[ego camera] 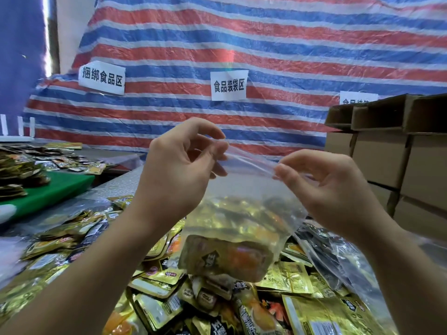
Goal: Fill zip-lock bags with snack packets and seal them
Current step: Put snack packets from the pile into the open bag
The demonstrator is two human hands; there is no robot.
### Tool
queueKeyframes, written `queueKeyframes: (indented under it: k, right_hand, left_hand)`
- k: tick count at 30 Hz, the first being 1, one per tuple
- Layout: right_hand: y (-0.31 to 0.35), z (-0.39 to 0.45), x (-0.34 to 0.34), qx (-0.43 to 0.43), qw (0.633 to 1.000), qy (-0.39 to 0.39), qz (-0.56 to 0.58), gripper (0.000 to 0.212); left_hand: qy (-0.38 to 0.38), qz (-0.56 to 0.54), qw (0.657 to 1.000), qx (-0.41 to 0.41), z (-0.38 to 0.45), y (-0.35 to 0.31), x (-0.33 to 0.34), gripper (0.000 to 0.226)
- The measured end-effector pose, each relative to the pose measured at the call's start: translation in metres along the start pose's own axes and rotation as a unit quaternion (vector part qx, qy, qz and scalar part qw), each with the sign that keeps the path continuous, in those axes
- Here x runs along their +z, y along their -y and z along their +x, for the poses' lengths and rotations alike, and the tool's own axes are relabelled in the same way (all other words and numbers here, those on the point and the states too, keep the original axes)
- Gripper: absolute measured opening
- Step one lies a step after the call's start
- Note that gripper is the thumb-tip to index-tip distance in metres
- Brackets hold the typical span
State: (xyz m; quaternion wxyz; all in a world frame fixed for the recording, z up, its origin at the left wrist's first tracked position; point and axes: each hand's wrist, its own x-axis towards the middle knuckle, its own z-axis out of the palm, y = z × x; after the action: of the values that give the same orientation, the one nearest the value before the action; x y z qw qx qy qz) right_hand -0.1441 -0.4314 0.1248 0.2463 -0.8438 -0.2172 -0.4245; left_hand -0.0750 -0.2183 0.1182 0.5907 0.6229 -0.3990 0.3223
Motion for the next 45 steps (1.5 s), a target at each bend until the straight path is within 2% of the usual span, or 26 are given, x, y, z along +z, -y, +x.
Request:
queueKeyframes:
  k: [3, 6, 8, 9, 11, 13, 14, 15, 17, 18, 20, 22, 24, 28, 33, 36, 42, 45]
  right_hand:
    - [-0.004, 0.001, 0.001, -0.008, 0.998, -0.051, 0.026, 0.008]
    - [-0.009, 0.001, 0.005, 0.009, 0.997, -0.043, 0.065, 0.008]
    - [-0.012, 0.001, 0.009, 0.029, 0.993, -0.031, 0.111, 0.005]
    - [-0.014, 0.002, 0.012, 0.050, 0.986, -0.043, 0.151, 0.012]
    - [-0.019, 0.004, 0.014, 0.134, 0.947, -0.114, 0.269, 0.019]
    - [-0.028, 0.006, 0.013, 0.237, 0.909, -0.166, 0.301, 0.023]
    - [-0.033, 0.005, 0.012, 0.279, 0.914, -0.142, 0.257, 0.023]
    - [-0.040, 0.003, 0.010, 0.307, 0.932, -0.080, 0.178, 0.022]
    - [-0.050, -0.003, 0.013, 0.290, 0.948, 0.131, -0.013, 0.018]
    - [-0.052, -0.007, 0.016, 0.255, 0.930, 0.250, -0.088, 0.018]
    - [-0.053, -0.018, 0.029, 0.207, 0.857, 0.441, -0.170, 0.012]
    - [-0.053, -0.027, 0.041, 0.228, 0.790, 0.530, -0.206, 0.019]
    - [-0.058, -0.032, 0.047, 0.263, 0.769, 0.534, -0.233, 0.040]
    - [-0.065, -0.039, 0.053, 0.309, 0.755, 0.528, -0.236, 0.089]
    - [-0.069, -0.044, 0.061, 0.292, 0.739, 0.535, -0.285, 0.118]
    - [-0.069, -0.040, 0.057, 0.302, 0.737, 0.540, -0.273, 0.117]
    - [-0.068, -0.034, 0.052, 0.272, 0.768, 0.528, -0.241, 0.076]
    - [-0.065, -0.031, 0.045, 0.267, 0.783, 0.524, -0.204, 0.068]
  left_hand:
    - [-0.006, -0.030, 0.999, -0.026, 0.002, -0.002, 0.002, 0.008]
    - [0.070, -0.010, 0.991, -0.116, 0.003, 0.002, 0.004, 0.021]
    - [0.101, 0.014, 0.986, -0.133, 0.001, 0.006, 0.006, 0.014]
    - [0.095, 0.017, 0.987, -0.131, 0.000, 0.008, 0.007, 0.016]
    - [0.068, 0.024, 0.990, -0.121, 0.000, 0.010, 0.007, 0.019]
    - [0.039, 0.027, 0.992, -0.116, 0.001, 0.011, 0.006, 0.018]
    - [0.026, 0.024, 0.992, -0.118, 0.003, 0.012, 0.005, 0.018]
    - [0.016, 0.021, 0.992, -0.122, 0.004, 0.012, 0.004, 0.017]
    - [0.002, 0.009, 0.991, -0.131, 0.005, 0.012, 0.003, 0.017]
    - [-0.004, 0.002, 0.991, -0.135, 0.005, 0.012, 0.003, 0.017]
    - [-0.013, 0.000, 0.990, -0.139, 0.005, 0.012, 0.003, 0.016]
    - [-0.027, -0.001, 0.990, -0.136, 0.006, 0.011, 0.001, 0.017]
    - [-0.043, -0.007, 0.990, -0.134, 0.006, 0.011, 0.000, 0.018]
    - [-0.050, -0.004, 0.990, -0.134, 0.007, 0.009, -0.001, 0.019]
    - [-0.048, 0.001, 0.991, -0.129, 0.007, 0.008, 0.000, 0.019]
    - [-0.047, -0.004, 0.991, -0.126, 0.007, 0.008, 0.000, 0.019]
    - [-0.030, -0.002, 0.990, -0.141, 0.008, 0.011, -0.001, 0.016]
    - [-0.021, 0.001, 0.988, -0.151, 0.007, 0.011, -0.001, 0.013]
